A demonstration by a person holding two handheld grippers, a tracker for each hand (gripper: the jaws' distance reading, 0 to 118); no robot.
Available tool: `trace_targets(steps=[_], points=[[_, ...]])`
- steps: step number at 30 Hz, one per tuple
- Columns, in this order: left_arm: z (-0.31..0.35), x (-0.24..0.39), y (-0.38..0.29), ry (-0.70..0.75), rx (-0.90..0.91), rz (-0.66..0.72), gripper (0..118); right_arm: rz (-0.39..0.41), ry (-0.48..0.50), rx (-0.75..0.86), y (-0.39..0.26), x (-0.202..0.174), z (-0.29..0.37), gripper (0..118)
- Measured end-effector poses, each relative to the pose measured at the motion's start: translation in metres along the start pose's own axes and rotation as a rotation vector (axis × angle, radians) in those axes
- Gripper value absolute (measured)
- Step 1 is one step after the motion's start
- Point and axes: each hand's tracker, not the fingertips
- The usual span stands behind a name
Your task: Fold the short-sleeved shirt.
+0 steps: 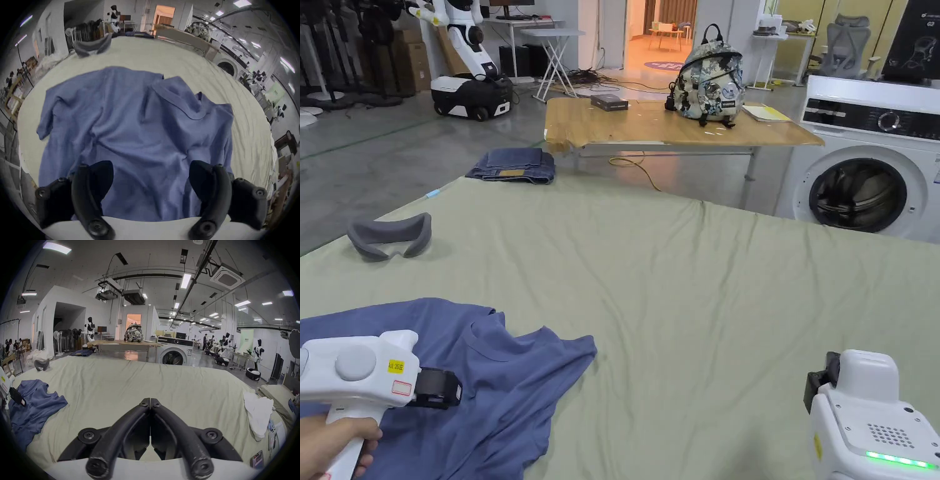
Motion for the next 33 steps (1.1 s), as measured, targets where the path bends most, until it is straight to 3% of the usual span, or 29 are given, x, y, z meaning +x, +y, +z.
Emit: trace_targets(steps=[2, 5, 7, 10, 11, 15, 21, 31, 32, 33], points=[[-0.011, 0.003, -0.002, 0.032, -0.031, 0.011, 98, -0.001, -0.01, -0.011, 0.002, 0.003, 0.002, 0], [-0.021, 0.009, 0.001, 0.126, -0.031, -0.113, 94, -0.005, -0.014, -0.025, 0.0, 0.006, 0.0, 0], [-0.028, 0.018, -0.009, 0.192, -0.014, -0.234, 72, -0.004, -0.022, -0.03, -0.001, 0.007, 0.001, 0], [-0.027, 0.024, -0.006, 0.149, -0.009, -0.211, 14, -0.006, -0.051, -0.039, -0.006, 0.007, -0.002, 0], [-0.022, 0.03, -0.014, 0.161, 0.0, -0.208, 0, -0.018, -0.05, -0.042, -0.007, 0.008, -0.002, 0], [-0.011, 0.032, -0.024, 0.151, 0.05, -0.184, 0, -0.043, -0.051, -0.048, -0.007, 0.011, 0.001, 0], [0.028, 0.024, -0.005, 0.051, 0.272, -0.074, 0, -0.042, -0.058, -0.026, 0.0, 0.017, 0.009, 0], [0.15, 0.078, 0.059, -0.047, 0.564, -0.158, 0, -0.06, -0.083, 0.012, 0.009, 0.032, 0.016, 0], [0.111, 0.06, 0.046, -0.064, 0.588, -0.175, 0, -0.063, -0.087, 0.016, 0.01, 0.034, 0.018, 0], [0.111, 0.061, 0.048, -0.079, 0.615, -0.195, 0, -0.065, -0.09, 0.021, 0.011, 0.036, 0.02, 0]])
